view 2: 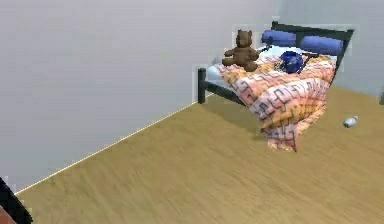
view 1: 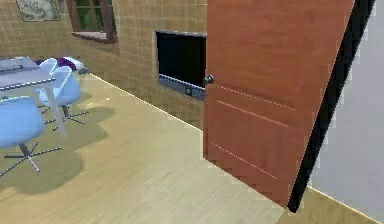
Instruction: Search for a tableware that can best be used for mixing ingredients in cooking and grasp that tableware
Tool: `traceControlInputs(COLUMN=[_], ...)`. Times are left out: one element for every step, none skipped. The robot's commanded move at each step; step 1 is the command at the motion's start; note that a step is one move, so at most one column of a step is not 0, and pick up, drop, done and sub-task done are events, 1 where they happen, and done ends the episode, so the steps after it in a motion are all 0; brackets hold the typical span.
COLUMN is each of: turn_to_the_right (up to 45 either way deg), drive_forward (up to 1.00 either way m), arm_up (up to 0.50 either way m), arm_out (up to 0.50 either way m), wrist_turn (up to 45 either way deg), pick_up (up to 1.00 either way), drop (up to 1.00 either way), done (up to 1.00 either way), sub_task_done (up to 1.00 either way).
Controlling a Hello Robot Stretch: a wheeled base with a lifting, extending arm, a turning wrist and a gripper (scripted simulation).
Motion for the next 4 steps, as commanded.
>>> traceControlInputs(turn_to_the_right=[-36.0,-3.0,45.0,45.0], drive_forward=[0.00,0.00,0.00,0.00], arm_up=[0.00,0.00,0.00,0.00], arm_out=[0.00,0.00,0.00,0.00], wrist_turn=[0.0,0.0,0.0,0.0], pick_up=[0.00,0.00,0.00,0.00], drop=[0.00,0.00,0.00,0.00], done=[0.00,0.00,0.00,0.00], sub_task_done=[0.00,0.00,0.00,0.00])
